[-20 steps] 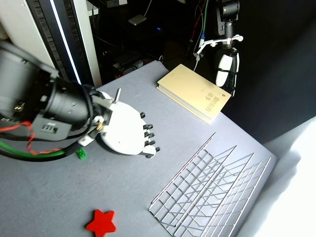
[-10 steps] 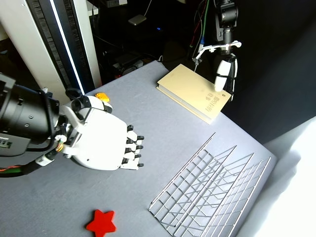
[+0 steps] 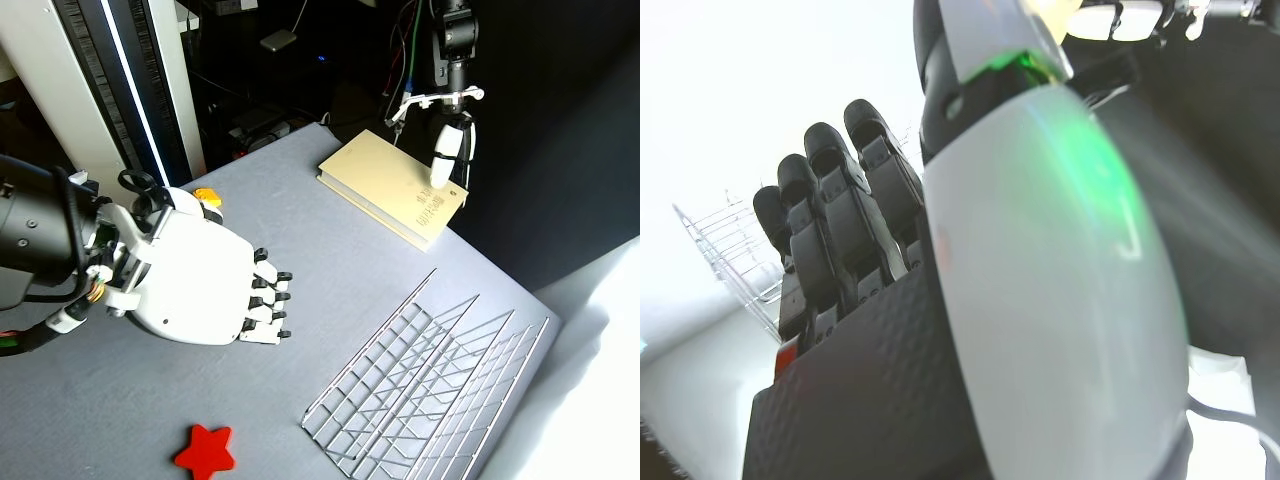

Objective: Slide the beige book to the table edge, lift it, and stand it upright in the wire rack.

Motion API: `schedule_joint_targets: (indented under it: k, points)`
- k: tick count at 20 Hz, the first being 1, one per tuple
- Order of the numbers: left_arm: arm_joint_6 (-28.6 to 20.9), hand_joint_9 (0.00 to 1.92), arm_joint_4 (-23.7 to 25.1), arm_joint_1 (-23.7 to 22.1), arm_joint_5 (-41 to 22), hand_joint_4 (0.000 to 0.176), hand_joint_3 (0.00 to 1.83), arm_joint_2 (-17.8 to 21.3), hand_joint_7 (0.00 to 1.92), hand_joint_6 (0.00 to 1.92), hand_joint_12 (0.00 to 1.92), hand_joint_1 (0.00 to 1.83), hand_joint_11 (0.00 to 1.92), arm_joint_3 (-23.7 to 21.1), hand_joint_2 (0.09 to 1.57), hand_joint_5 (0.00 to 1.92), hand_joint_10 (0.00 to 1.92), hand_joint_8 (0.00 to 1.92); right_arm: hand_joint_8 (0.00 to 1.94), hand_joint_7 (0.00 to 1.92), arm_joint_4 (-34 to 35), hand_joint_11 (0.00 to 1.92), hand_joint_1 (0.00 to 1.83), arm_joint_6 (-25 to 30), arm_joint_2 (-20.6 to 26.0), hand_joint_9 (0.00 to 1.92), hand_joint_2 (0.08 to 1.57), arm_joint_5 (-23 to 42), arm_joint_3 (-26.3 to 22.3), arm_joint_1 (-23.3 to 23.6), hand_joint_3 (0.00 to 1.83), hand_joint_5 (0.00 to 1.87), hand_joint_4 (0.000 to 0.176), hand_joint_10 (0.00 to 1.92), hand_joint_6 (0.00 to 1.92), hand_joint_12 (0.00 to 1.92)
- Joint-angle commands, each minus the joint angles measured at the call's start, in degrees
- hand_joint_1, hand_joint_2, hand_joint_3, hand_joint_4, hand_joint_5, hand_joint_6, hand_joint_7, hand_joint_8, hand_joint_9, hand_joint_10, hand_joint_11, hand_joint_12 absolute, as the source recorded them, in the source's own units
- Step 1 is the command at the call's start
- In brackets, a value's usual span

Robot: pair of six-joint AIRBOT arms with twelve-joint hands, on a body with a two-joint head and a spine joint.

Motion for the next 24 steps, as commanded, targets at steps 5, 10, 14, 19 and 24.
schedule_joint_targets:
  k: [5, 10, 14, 19, 24]
  points:
    - [-0.2, 0.06, -0.1, -0.5, -2.8, 0.0, 0.0, -0.1, 0.05, 0.01, 0.23, 0.95, 0.0, 0.0, 1.03, 0.05, 0.0, 0.0, 0.0, 0.29, 2.2, 0.0, 0.29, 0.6, 1.3, 0.28, 1.14, -2.7, -0.1, 0.9, 0.0, 0.26, 0.0, 0.0, 0.01, 0.68]
    - [-0.2, 0.09, 0.0, -0.3, -2.8, 0.0, 0.0, -0.8, 0.07, 0.0, 0.3, 1.02, 0.0, -0.3, 1.02, 0.08, 0.01, 0.01, 0.0, 0.26, 2.2, 0.0, 0.26, 0.6, 1.9, 0.25, 1.13, -2.7, -0.4, 0.8, 0.0, 0.25, 0.0, 0.0, 0.0, 0.67]
    - [-0.6, 0.12, 0.0, -0.5, -3.3, 0.0, 0.0, -1.5, 0.12, 0.01, 0.43, 1.02, 0.0, -0.2, 1.03, 0.14, 0.01, 0.01, 0.0, 0.25, 2.2, 0.0, 0.25, 0.6, 1.9, 0.24, 1.14, -2.7, -0.4, 0.7, 0.0, 0.23, 0.0, 0.0, 0.0, 0.66]
    - [-0.9, 0.37, 0.0, -1.0, -3.6, 0.0, 0.0, -1.6, 0.36, 0.01, 0.93, 1.1, 0.07, -0.1, 1.08, 0.36, 0.01, 0.01, 0.0, 0.26, 2.2, 0.0, 0.27, -0.5, 2.0, 0.25, 1.13, -2.8, -0.7, 0.6, 0.0, 0.25, 0.0, 0.0, 0.0, 0.67]
    - [-1.1, 0.66, 0.0, -1.2, -3.7, 0.0, 0.0, -1.6, 0.65, 0.0, 0.9, 1.14, 0.3, 0.1, 1.15, 0.6, 0.01, 0.01, 0.0, 0.26, 2.2, 0.0, 0.26, -1.2, 2.0, 0.25, 1.14, -2.8, -0.8, 0.6, 0.0, 0.23, 0.0, 0.0, 0.0, 0.6]
